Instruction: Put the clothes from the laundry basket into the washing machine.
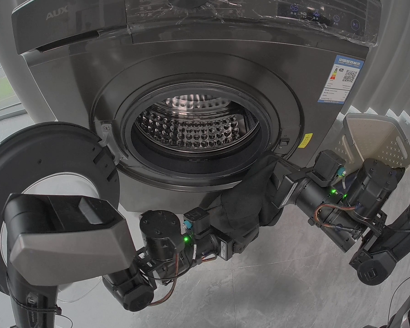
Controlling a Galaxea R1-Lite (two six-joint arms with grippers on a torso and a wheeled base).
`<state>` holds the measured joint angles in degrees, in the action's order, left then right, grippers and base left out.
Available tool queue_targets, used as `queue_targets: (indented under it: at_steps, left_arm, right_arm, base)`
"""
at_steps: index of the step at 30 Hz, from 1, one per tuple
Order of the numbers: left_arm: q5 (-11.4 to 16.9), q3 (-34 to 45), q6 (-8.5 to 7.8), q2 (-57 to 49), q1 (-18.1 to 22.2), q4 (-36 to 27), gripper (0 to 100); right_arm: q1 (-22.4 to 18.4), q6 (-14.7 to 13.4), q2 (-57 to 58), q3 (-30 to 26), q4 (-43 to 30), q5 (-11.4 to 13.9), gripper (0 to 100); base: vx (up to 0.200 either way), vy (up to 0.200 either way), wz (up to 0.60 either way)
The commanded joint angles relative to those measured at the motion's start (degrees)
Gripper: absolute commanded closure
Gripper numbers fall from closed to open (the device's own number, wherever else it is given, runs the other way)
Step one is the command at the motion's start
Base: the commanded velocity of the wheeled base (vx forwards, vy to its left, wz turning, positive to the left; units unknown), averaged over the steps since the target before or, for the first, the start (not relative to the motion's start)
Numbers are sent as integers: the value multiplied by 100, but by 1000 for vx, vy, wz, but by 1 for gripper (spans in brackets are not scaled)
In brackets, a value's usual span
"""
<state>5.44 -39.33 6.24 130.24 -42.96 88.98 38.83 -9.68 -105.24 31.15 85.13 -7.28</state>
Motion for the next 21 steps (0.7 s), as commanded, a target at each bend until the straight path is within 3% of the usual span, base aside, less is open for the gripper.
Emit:
queue_targets:
  at_steps: [1, 10, 11, 21]
  left_arm:
    - [-122, -523, -18, 546, 16, 14, 0]
    - [-342, -936, 0, 713, 86, 14, 0]
    - [-342, -936, 0, 695, 112, 14, 100]
    - [-421, -611, 26, 221, 130, 14, 100]
  right_arm:
    - [37, 1, -14, 14, 4, -2, 100]
    - [46, 1, -14, 14, 4, -2, 100]
    - [55, 1, -14, 14, 4, -2, 100]
    - [46, 1, -14, 5, 4, -2, 100]
  base:
    - [0, 0, 0]
    - [0, 0, 0]
    - [0, 0, 0]
    - [0, 0, 0]
